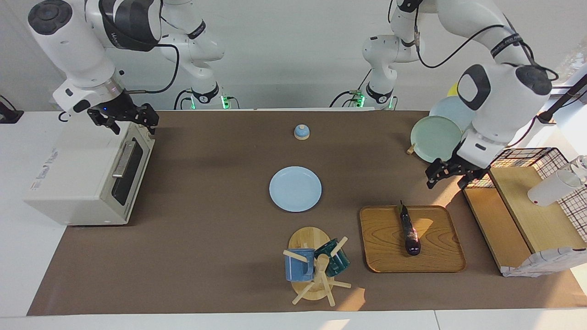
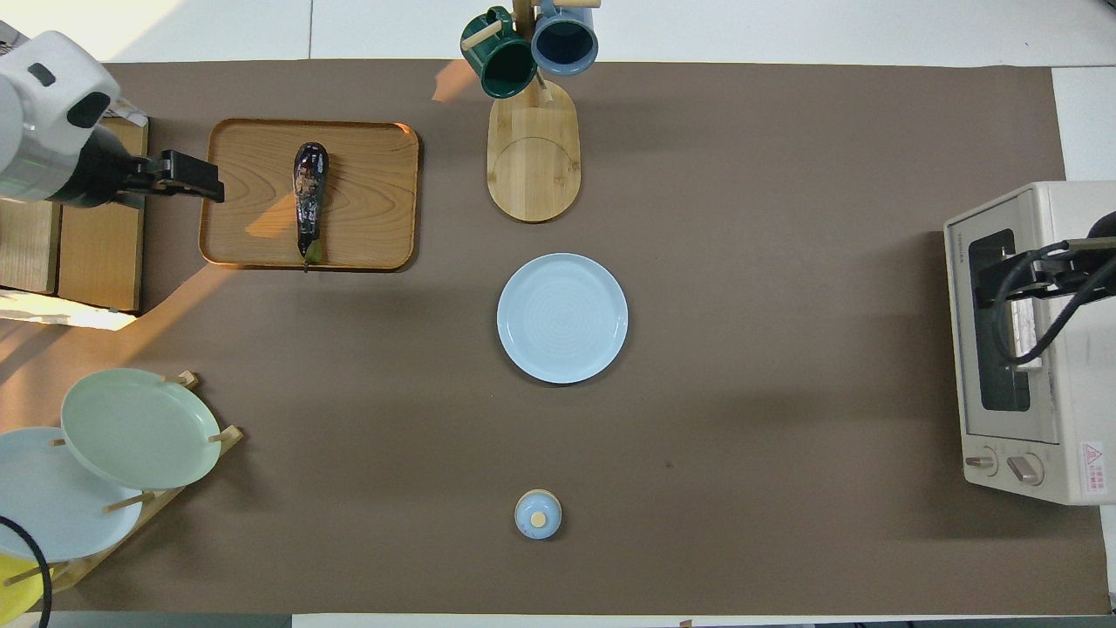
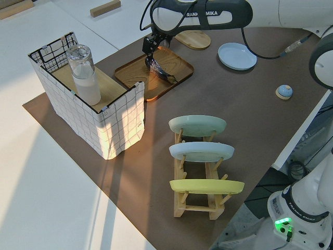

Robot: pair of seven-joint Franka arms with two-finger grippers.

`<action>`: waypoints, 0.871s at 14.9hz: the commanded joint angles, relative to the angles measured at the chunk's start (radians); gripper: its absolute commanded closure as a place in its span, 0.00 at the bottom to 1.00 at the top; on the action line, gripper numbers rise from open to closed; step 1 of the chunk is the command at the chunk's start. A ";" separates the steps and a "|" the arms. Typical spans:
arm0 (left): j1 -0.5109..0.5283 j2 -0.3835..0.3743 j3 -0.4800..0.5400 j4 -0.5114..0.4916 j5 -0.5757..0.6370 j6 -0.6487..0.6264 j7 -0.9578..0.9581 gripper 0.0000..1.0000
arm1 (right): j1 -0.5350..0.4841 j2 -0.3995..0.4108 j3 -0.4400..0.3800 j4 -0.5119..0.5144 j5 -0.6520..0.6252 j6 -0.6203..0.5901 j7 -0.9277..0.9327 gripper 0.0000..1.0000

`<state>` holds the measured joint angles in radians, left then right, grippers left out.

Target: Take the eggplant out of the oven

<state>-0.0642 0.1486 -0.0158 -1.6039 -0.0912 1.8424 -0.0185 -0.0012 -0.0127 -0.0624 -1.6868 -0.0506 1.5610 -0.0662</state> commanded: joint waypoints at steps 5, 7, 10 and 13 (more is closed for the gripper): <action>-0.046 -0.162 0.011 -0.051 0.068 -0.314 -0.054 0.00 | 0.001 -0.018 -0.008 -0.017 0.028 -0.007 0.005 0.00; -0.052 -0.179 0.014 -0.085 0.070 -0.324 -0.070 0.00 | 0.001 -0.018 -0.008 -0.017 0.028 -0.007 0.005 0.00; -0.046 -0.173 0.013 -0.062 0.071 -0.315 -0.066 0.00 | 0.001 -0.018 -0.008 -0.017 0.028 -0.006 0.005 0.00; -0.045 -0.164 0.010 -0.041 0.064 -0.290 -0.064 0.00 | 0.001 -0.018 -0.008 -0.017 0.028 -0.007 0.005 0.00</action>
<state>-0.0989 -0.0047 -0.0132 -1.6475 -0.0451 1.5336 -0.0746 -0.0012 -0.0127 -0.0624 -1.6868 -0.0506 1.5610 -0.0662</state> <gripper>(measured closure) 0.000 0.000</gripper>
